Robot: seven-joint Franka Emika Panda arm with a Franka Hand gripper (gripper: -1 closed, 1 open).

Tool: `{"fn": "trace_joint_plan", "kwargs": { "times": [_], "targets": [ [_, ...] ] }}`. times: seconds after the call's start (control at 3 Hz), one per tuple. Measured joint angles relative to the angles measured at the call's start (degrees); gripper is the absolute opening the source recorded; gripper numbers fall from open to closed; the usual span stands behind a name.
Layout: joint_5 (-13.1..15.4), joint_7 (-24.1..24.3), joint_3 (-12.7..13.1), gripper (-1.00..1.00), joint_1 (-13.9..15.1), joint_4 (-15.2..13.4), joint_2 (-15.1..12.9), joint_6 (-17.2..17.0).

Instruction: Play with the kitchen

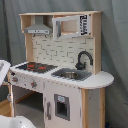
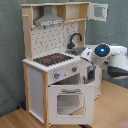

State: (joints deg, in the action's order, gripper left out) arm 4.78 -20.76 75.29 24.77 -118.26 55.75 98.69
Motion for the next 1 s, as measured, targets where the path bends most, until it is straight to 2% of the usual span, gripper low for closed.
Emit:
{"fn": "trace_joint_plan", "kwargs": {
  "times": [0.33, 1.0],
  "targets": [
    [-1.6, -3.5, 0.0, 1.0, 0.0, -0.8, -3.6, 2.9],
    [-3.5, -8.4, 0.0, 1.0, 0.0, -5.3, -10.7, 11.4]
  ]
}}
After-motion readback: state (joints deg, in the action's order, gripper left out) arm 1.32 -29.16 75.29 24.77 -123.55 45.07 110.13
